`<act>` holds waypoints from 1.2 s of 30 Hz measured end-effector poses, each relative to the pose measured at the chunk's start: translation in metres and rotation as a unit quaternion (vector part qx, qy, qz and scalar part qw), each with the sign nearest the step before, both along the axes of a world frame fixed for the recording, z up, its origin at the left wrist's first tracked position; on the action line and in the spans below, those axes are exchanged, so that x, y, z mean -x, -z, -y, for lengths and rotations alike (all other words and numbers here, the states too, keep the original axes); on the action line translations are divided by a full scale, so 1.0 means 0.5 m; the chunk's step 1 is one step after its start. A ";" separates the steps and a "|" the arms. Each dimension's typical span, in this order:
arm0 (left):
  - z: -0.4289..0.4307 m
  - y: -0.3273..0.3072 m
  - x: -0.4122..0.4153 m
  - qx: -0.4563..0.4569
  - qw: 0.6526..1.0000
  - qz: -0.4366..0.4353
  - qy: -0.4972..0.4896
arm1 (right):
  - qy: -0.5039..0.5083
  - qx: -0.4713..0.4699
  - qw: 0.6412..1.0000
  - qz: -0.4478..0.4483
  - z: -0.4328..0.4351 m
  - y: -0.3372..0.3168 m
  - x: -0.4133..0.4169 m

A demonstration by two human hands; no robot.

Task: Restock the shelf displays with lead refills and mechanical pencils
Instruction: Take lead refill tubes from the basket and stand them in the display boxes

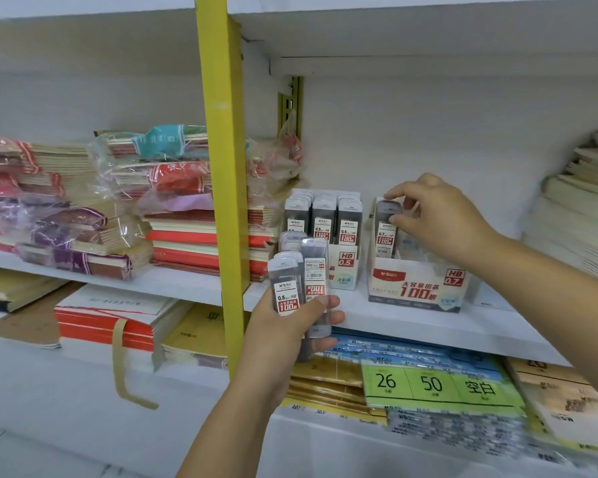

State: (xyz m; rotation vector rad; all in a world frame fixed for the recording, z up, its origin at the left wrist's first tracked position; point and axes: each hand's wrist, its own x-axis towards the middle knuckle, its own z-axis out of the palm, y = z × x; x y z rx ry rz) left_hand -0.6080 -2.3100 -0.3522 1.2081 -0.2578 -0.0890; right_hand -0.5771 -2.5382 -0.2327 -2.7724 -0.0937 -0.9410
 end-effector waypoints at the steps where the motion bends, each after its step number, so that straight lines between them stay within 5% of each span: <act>1: 0.001 -0.001 0.003 -0.002 1.000 0.002 0.006 | -0.002 0.003 1.000 0.029 -0.009 0.003 0.015; 4: 0.002 -0.006 0.013 -0.005 1.000 0.006 0.026 | -0.076 -0.069 0.993 0.066 -0.051 0.022 0.075; 8: 0.009 -0.012 0.028 -0.022 0.997 0.019 0.066 | -0.226 -0.280 0.928 -0.102 -0.118 0.065 0.128; 10: 0.011 -0.013 0.036 -0.034 0.995 0.029 0.087 | -0.245 -0.323 0.907 -0.117 -0.128 0.079 0.133; 16: 0.000 -0.005 0.037 -0.013 0.995 0.008 0.103 | -0.244 -0.401 0.875 -0.119 -0.104 0.078 0.137; 23: -0.007 -0.016 0.034 0.004 0.999 0.037 0.033 | -0.270 -0.300 0.880 -0.251 -0.113 0.100 0.151; 26: -0.005 -0.012 0.030 -0.012 0.999 0.036 -0.031 | -0.268 -0.328 0.869 -0.256 -0.120 0.112 0.155; 30: -0.011 -0.011 0.024 0.030 0.995 0.017 -0.096 | -0.256 -0.429 0.798 -0.338 -0.105 0.145 0.178; 33: -0.018 -0.012 0.020 0.030 0.995 0.011 -0.097 | -0.246 -0.520 0.772 -0.269 -0.091 0.157 0.185; 36: -0.014 -0.014 0.022 0.020 0.997 0.008 -0.067 | -0.211 -0.542 0.799 -0.149 -0.081 0.139 0.179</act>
